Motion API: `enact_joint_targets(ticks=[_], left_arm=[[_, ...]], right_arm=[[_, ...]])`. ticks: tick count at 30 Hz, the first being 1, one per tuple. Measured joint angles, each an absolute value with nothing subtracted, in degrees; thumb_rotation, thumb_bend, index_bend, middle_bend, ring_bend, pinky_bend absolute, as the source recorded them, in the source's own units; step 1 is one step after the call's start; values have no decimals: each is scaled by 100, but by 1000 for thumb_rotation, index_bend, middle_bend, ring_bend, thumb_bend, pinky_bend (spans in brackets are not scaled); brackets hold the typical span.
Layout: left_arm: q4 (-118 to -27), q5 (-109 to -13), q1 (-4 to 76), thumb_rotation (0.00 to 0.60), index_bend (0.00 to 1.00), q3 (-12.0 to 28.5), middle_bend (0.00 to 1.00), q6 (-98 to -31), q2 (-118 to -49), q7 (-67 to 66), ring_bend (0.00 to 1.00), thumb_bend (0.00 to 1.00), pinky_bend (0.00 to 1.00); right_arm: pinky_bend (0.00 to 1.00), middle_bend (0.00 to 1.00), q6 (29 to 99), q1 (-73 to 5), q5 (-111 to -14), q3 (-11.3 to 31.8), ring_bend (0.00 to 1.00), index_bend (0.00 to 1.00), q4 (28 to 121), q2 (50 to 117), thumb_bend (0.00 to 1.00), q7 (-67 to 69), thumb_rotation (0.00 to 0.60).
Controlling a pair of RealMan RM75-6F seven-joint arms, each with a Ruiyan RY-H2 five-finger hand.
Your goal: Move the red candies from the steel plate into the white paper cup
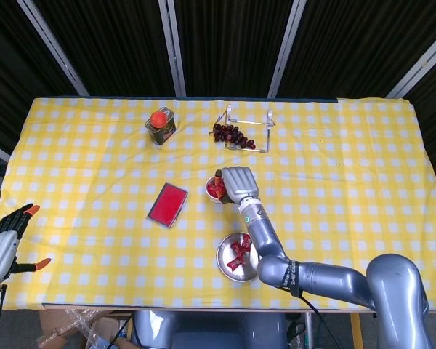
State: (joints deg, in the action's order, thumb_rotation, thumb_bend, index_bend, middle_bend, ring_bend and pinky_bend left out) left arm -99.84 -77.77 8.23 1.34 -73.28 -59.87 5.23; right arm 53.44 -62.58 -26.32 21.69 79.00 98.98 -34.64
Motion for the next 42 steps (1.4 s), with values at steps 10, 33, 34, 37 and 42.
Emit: enact_joint_targets(ticks=[10, 33, 34, 37, 42], left_arm=[[-9987, -7780, 820, 600, 0, 137, 0, -7338, -5986, 533, 0, 45, 0], [-9962, -7847, 808, 600, 0, 135, 0, -7394, -5996, 559, 0, 44, 0], [-9955, -7859, 805, 600, 0, 133, 0, -7407, -6001, 558, 0, 44, 0], [-9948, -7875, 798, 600, 0, 132, 0, -7425, -6005, 566, 0, 44, 0], [-9932, -7898, 786, 600, 0, 134, 0, -7465, -6016, 572, 0, 44, 0]], right_arm=[[923, 804, 5472, -6264, -2832, 2154, 830, 291, 8005, 9877, 518, -3338, 600], [923, 804, 6010, -6077, -3038, 2039, 829, 284, 8805, 9475, 511, -3397, 600], [923, 804, 6066, -6033, -3095, 2007, 830, 284, 8947, 9417, 504, -3396, 600], [923, 804, 6221, -5893, -3274, 1873, 829, 285, 9389, 9244, 481, -3408, 600], [923, 804, 6467, -5583, -3579, 1469, 830, 285, 10231, 8913, 450, -3460, 600]])
